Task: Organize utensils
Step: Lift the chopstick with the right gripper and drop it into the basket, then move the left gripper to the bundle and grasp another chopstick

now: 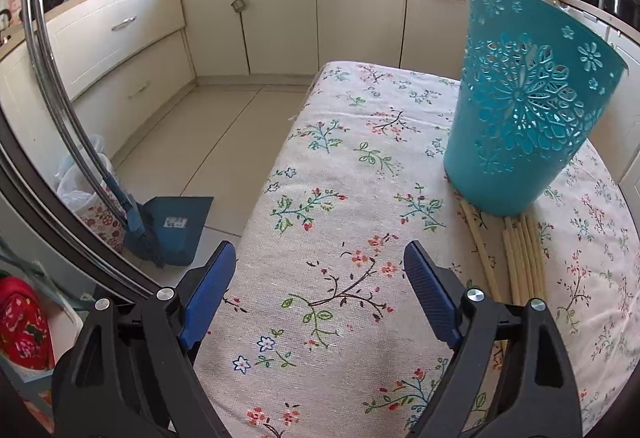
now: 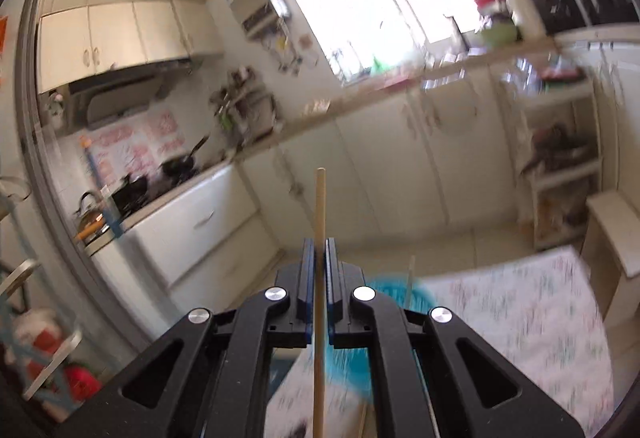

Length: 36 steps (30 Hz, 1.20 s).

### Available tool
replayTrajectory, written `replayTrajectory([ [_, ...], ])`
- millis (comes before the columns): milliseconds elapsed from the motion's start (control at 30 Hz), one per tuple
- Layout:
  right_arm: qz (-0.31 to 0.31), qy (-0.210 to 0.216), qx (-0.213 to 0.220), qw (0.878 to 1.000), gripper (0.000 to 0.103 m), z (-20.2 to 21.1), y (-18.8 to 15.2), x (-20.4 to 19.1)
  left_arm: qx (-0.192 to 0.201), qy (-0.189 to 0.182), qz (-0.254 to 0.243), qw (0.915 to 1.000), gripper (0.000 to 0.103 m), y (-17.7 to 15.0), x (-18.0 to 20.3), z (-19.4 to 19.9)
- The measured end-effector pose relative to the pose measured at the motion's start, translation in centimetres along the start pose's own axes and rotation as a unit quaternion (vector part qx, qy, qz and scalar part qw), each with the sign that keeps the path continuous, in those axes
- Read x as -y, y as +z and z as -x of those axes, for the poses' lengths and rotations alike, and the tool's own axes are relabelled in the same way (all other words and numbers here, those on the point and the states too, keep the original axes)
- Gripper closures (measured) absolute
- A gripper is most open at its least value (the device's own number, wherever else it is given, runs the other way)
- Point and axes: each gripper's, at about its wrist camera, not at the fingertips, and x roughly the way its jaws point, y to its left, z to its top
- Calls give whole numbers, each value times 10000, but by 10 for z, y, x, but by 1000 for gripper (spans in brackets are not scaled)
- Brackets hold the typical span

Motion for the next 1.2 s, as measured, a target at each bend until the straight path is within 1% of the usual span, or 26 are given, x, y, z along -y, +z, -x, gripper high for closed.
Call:
replayTrajectory([
  [67,19,-302,206,9993,97,-21,5,2,35,-5,-45,10000,21,-1,2,1],
  [133,36,-627,261,9977,97,-41,1,8,45,-4,-67,10000,21,-1,3,1],
  [200,4,-858,118,9962,97,-61,-9,17,51,-8,-64,10000,21,-1,3,1],
  [267,24,-1004,-24,9949,97,-66,-20,23,45,-19,-39,10000,21,-1,2,1],
  [333,66,-1062,-223,9941,97,-70,-28,27,41,-28,-12,10000,21,-1,1,1],
  [400,112,-1060,-291,9939,95,-67,-33,27,32,-35,15,10000,21,-1,0,0],
  [467,183,-1010,-318,9942,88,-58,-38,25,22,-33,44,10000,21,0,-1,0],
  [533,279,-957,-317,9945,85,-48,-39,17,9,-30,75,10000,21,0,-2,-1],
  [667,423,-793,-188,9958,81,-8,-42,9,16,-10,119,9999,21,0,-3,-1],
  [700,409,-777,-156,9960,80,4,-45,8,20,-8,127,9999,21,0,-4,-1],
  [767,390,-825,-233,9956,80,28,-59,10,32,-8,146,9999,21,-1,-4,-1],
  [833,348,-968,-518,9933,79,41,-83,18,36,-10,156,9999,21,-1,-5,-1],
  [900,306,-1129,-992,9882,79,40,-108,29,43,-1,157,9999,21,-1,-4,-1],
  [933,253,-1212,-1259,9843,79,37,-123,36,49,7,145,9999,21,-1,-4,-1],
  [967,163,-1351,-1686,9762,79,31,-144,46,45,4,139,9999,21,-1,-4,-1],
  [1033,35,-1453,-2147,9658,82,20,-169,57,53,8,98,9999,21,-2,-4,-1],
  [1067,16,-1497,-2324,9610,83,14,-180,61,56,10,79,10000,21,-1,-4,0],
  [1133,13,-1520,-2518,9558,84,5,-192,64,58,8,57,10000,21,-2,-4,0],
  [1200,28,-1502,-2582,9543,84,-3,-197,63,46,-2,53,10000,21,-2,-3,0],
])
